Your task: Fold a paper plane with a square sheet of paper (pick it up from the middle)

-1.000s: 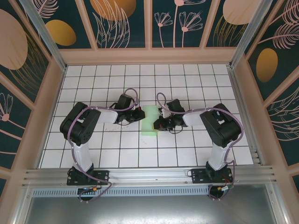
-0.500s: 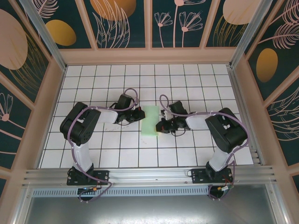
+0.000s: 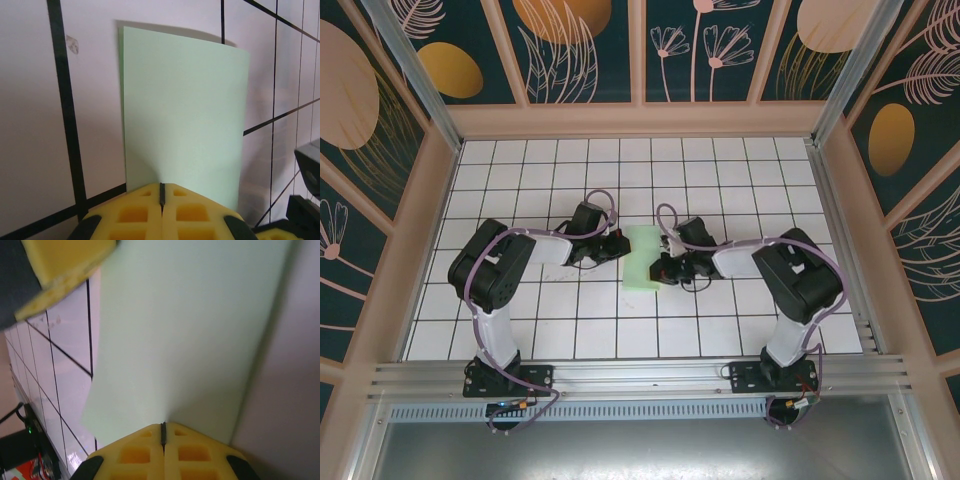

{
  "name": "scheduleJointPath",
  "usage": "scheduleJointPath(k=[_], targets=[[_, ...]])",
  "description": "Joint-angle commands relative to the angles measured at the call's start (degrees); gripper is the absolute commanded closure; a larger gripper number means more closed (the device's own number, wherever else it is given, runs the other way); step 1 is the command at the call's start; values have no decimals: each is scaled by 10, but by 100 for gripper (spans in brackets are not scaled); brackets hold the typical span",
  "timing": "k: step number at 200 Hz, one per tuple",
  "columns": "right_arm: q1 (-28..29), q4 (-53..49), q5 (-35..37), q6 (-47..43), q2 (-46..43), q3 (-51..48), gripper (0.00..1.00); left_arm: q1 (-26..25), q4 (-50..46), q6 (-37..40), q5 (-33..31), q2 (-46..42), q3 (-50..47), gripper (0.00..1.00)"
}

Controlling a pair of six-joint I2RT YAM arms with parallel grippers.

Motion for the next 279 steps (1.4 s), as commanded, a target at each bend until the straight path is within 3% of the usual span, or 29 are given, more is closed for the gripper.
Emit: scheduleJointPath(k=[1,42,74,109,147,158,187,232,279], targets=[[4,-79,-16,-37,-31,-45,100,7,-140,8,-139,63,-44,100],[-16,-143,11,-66,-82,-32,100,7,-148,9,-149,46,-40,100],[-42,-106,48,-22,-122,-13,100,8,-158,1,-173,-11,-42,100],[-46,-47,79,27,-99,4,100,8,-159,-19,-201,-104,-68,100],[-28,20,82,76,-51,33,100,8,-107,6,-141,-186,-73,100],[-19,34,80,88,-35,42,100,8,-90,15,-117,-195,-62,95],[3,62,76,112,5,67,100,8,-66,33,-61,-165,-14,91],[15,69,73,131,49,99,100,8,-40,24,-5,-73,37,100],[20,58,66,140,91,132,100,8,-27,23,29,-28,55,100]])
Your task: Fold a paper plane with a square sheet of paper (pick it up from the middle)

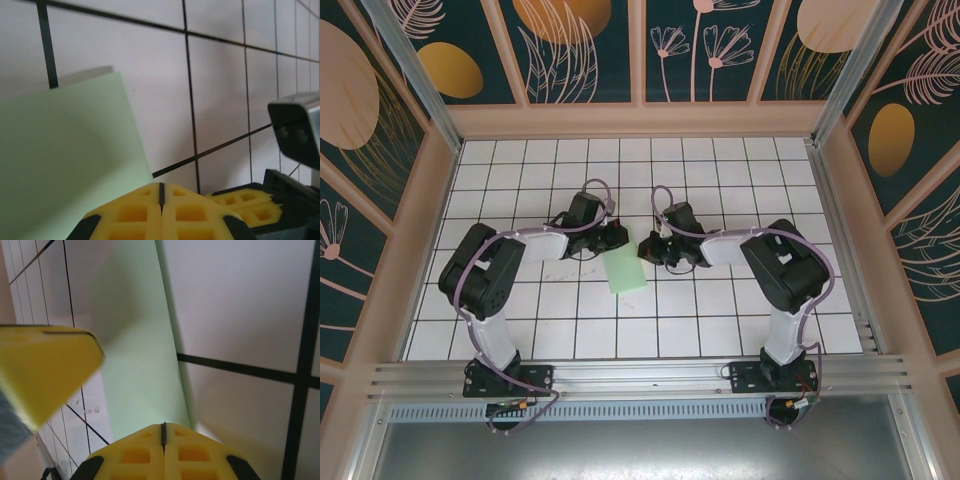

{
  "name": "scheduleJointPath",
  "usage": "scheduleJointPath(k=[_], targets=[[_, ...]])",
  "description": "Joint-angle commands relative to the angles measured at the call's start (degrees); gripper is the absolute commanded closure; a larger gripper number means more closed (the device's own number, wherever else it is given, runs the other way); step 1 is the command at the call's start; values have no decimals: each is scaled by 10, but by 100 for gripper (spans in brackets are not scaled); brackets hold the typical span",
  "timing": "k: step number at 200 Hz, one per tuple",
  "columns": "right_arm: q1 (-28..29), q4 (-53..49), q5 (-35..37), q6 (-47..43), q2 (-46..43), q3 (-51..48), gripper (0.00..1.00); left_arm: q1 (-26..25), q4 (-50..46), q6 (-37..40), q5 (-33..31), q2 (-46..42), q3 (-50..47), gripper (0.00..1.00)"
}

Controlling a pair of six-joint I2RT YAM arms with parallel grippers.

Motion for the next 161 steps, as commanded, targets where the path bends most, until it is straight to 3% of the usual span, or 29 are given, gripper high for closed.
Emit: scheduleJointPath(k=[1,62,161], targets=[[6,5,-7,14,20,25,100,1,19,5,36,14,19,100],[9,-25,2,9,41,46,100,1,16,-1,41,46,19,100],[20,-110,5,-30,48,62,100,1,-38,-9,-36,69,12,100]])
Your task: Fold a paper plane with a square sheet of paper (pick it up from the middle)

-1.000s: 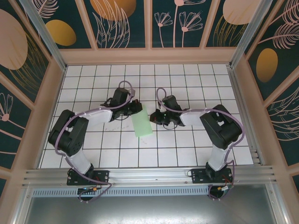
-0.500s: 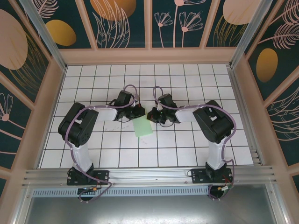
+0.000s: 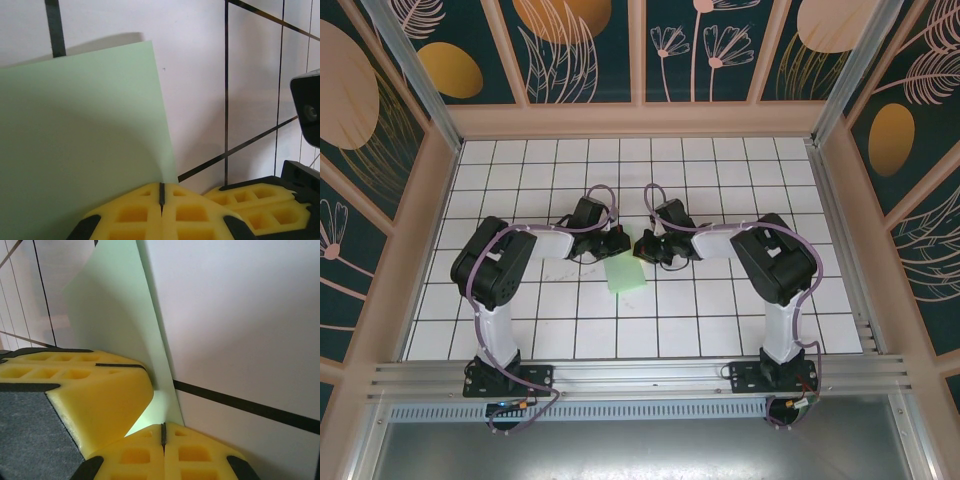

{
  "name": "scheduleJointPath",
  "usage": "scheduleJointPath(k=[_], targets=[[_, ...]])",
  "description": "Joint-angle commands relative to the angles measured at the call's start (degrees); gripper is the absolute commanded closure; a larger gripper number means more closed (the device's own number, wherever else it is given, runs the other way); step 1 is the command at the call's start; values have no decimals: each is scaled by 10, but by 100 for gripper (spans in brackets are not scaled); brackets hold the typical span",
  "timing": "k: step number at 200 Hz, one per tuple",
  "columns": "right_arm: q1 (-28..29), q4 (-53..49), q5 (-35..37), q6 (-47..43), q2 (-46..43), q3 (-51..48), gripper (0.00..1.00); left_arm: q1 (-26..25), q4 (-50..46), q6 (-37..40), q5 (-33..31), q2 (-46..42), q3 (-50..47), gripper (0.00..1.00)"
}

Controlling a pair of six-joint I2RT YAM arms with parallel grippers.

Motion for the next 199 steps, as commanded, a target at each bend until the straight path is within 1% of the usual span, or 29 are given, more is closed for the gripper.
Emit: scheduleJointPath(k=[1,51,123,138,153,169,187,199], targets=[[12,-50,0,-27,3,1,100,2,-37,-5,-49,20,0,100],[33,-83,-8,-54,-34,-46,100,2,-41,-14,-76,29,-20,100],[56,-67,-6,-25,-109,-162,100,2,-33,-14,-79,26,-32,100],[55,-71,2,-25,-127,-176,100,2,-27,-10,-70,23,-31,100],[50,-71,11,-36,-150,-172,100,2,-11,-2,-45,19,-27,100],[42,-42,9,-42,-175,-159,100,2,5,9,-11,7,-16,100],[35,-18,17,-43,-177,-131,100,2,16,20,8,-17,-4,100],[31,-3,18,-41,-161,-114,100,2,20,20,10,-36,-2,90]])
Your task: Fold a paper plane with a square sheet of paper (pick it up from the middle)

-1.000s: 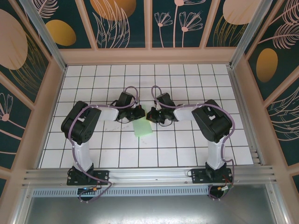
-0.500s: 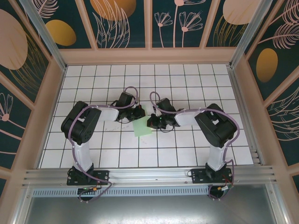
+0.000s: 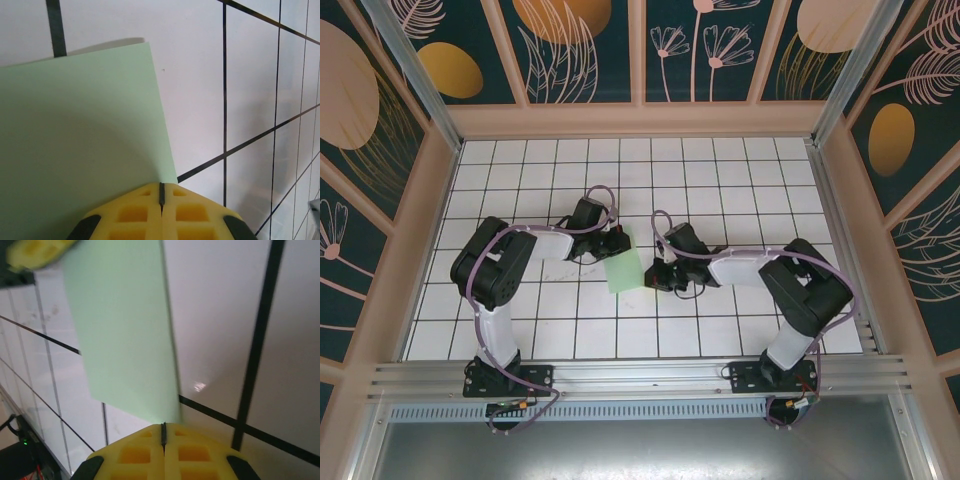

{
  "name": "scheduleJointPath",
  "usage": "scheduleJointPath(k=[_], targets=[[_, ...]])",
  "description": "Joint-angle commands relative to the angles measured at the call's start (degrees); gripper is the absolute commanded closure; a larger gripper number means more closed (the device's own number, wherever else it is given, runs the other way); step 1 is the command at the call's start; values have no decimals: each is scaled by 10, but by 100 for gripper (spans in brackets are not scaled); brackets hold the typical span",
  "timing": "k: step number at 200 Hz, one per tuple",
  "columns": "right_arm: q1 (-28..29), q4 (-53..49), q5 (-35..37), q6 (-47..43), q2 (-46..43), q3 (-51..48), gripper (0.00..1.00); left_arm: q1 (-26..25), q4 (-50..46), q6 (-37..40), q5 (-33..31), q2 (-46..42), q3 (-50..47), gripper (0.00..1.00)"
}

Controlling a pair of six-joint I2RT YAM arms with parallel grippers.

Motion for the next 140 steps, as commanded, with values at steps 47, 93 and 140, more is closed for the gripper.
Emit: scheduleJointPath(k=[47,93,140], targets=[[-25,61,7,10,77,76,100,3,31,14,33,-43,-5,85],[-31,50,2,-1,105,93,100,2,33,27,58,-16,7,94],[-34,32,-3,-7,122,97,100,-2,-5,56,50,20,17,98]])
